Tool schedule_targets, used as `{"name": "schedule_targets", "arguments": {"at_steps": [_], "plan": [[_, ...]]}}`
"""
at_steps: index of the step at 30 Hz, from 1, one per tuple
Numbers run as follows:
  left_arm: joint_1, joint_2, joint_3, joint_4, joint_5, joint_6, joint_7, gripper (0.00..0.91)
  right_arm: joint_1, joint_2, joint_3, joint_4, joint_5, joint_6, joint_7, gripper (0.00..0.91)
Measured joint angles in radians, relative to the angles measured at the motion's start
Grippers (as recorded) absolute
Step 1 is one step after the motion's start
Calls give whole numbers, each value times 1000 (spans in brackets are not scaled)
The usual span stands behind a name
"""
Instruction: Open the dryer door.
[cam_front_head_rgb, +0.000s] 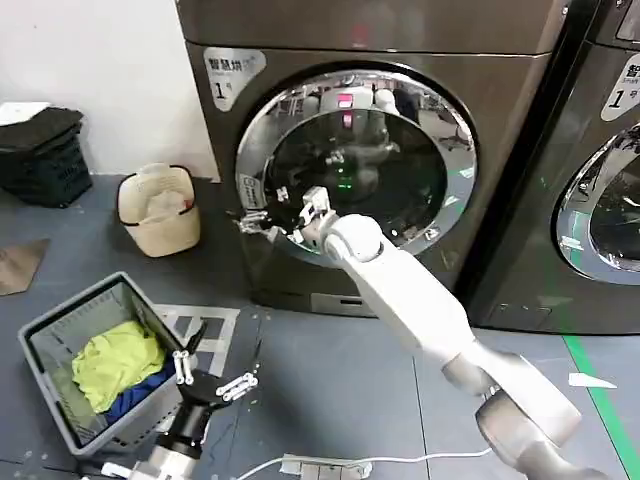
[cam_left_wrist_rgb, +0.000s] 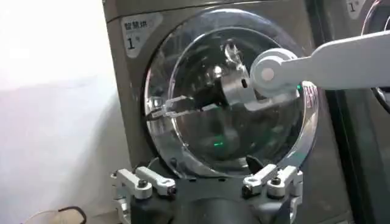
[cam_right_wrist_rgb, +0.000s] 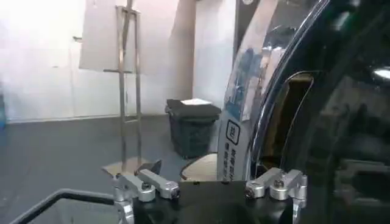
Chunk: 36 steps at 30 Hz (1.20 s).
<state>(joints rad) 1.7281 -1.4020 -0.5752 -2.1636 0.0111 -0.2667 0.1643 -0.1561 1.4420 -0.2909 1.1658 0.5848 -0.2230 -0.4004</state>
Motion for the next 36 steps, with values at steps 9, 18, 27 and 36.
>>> {"name": "schedule_targets", "arguments": {"at_steps": [9,18,27,36], "plan": [[-3,3,-15,1,-8,3,0,907,-15,-36,-25,52,10,4,-63,907],[2,15,-39,-10,-39,38,-2,907,-17,-98,-61,152,83,-20,-108,907],[-7,33,-105,-31,-119,96,-4,907,-33,-158,-82,246,120,-30,-135,907],[-39,61,-198,-30,-220,154,9,907,-56,-219,-94,345,156,-42,-150,907]]}}
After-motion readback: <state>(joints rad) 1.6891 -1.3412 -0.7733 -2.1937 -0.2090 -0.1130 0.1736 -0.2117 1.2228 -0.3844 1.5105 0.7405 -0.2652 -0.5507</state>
